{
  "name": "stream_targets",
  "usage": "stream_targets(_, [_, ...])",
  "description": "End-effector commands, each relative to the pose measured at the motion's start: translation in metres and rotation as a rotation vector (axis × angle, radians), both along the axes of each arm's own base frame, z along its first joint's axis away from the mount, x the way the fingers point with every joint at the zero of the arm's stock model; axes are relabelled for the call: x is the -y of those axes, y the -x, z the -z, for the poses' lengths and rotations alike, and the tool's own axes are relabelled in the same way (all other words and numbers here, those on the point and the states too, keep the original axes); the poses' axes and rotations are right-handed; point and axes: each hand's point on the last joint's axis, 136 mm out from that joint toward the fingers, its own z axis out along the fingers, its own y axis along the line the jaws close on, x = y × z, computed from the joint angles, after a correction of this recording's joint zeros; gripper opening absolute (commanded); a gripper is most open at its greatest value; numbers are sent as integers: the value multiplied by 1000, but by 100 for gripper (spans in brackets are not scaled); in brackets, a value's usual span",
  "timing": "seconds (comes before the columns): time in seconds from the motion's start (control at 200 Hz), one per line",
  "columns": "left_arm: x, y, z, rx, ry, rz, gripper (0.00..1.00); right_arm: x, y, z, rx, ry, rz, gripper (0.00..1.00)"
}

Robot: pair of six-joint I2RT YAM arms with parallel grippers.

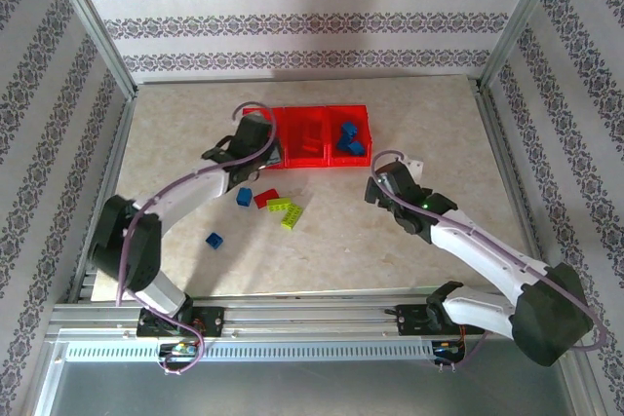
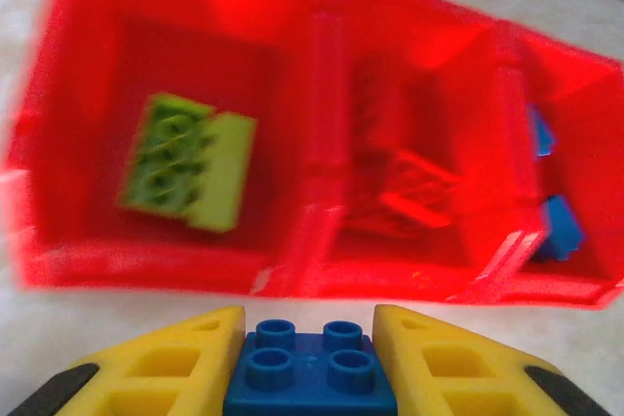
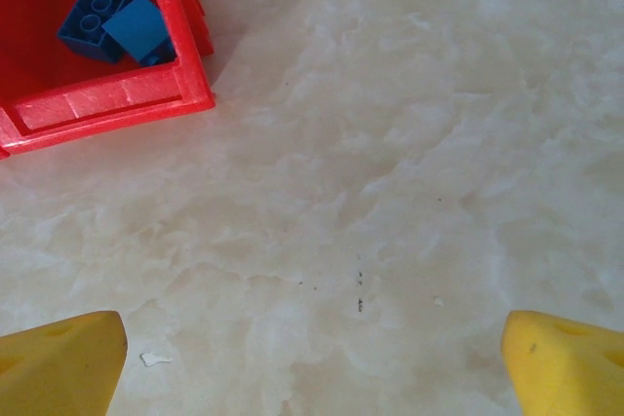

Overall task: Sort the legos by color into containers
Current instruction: Place the lego in the container.

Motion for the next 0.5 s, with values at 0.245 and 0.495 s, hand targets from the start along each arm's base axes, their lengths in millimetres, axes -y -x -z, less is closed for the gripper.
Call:
stream_targets(0.245, [126, -52, -45, 165, -58, 268, 25, 21, 11, -2, 41, -7, 79, 98])
stream_targets(0.495, [153, -75, -35, 174, -125, 303, 25, 25, 12, -9, 63, -15, 94, 98])
